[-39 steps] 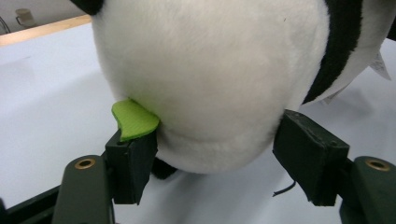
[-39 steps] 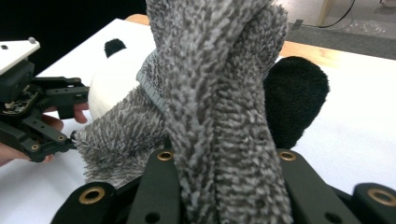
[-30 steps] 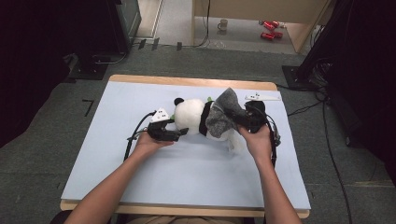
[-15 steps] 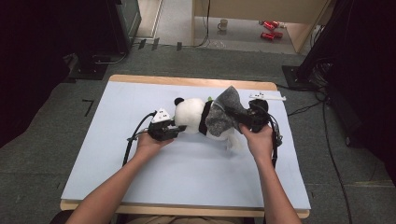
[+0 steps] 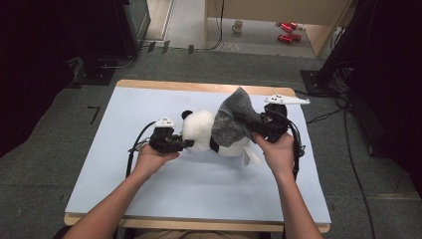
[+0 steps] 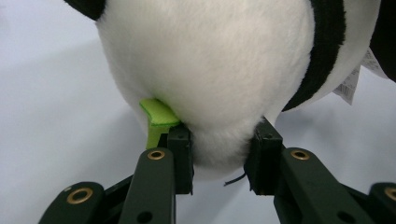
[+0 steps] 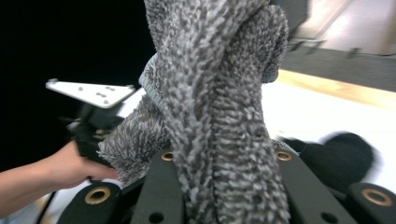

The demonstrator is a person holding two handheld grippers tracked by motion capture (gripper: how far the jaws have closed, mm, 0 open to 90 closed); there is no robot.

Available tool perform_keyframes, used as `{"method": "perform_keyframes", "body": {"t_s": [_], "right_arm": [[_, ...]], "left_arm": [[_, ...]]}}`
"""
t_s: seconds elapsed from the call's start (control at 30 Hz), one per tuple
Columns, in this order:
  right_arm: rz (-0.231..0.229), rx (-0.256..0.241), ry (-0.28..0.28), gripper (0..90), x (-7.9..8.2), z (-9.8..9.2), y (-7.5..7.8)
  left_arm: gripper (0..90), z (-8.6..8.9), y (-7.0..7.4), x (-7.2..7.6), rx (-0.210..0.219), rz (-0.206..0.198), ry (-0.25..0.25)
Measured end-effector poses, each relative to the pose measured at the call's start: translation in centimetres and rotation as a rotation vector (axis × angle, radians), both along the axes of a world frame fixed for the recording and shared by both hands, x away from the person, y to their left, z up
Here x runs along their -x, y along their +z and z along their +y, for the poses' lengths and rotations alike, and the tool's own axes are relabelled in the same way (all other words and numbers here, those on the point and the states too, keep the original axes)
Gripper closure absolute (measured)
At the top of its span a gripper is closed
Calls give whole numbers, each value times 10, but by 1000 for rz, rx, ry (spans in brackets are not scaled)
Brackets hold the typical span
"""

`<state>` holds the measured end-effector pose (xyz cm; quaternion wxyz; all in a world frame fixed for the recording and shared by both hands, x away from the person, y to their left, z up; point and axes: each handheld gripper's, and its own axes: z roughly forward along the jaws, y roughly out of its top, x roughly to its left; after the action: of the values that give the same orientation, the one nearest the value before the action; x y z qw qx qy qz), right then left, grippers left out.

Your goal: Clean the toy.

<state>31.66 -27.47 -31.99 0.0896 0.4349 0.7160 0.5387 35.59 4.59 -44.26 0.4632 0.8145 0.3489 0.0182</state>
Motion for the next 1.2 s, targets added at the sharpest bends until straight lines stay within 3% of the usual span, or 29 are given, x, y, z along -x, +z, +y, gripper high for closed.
{"method": "perform_keyframes", "body": {"t_s": [0.07,0.17,0.27,0.37,0.53,0.67,0.83,0.9,1.0,1.07,1.13,1.2], "right_arm": [[29,5,45,771,1,14,-4],[101,81,92,772,-1,36,-26],[152,169,70,772,-7,43,-54],[146,147,58,773,-11,37,-63],[126,151,60,772,-15,35,-66],[119,128,70,770,-19,34,-69],[118,110,65,765,-24,32,-70],[104,110,58,762,-26,33,-71],[94,111,46,764,-28,34,-71],[112,98,41,773,-29,34,-68],[110,75,47,776,-27,35,-62],[80,51,60,776,-23,40,-55]], "left_arm": [[670,1,-1,5,5,15,8],[646,1,-5,7,10,1,20],[611,2,-10,7,17,-19,22],[538,2,-13,5,24,-40,16],[386,5,-19,2,26,-68,13],[354,5,-26,2,22,-114,-10],[298,0,-36,-1,16,-136,-15],[323,-2,-40,-3,33,-142,-4],[491,-1,-40,-3,44,-170,9],[553,-1,-37,0,52,-175,21],[576,-1,-32,2,58,-185,30],[581,-3,-29,5,65,-195,33]]}}
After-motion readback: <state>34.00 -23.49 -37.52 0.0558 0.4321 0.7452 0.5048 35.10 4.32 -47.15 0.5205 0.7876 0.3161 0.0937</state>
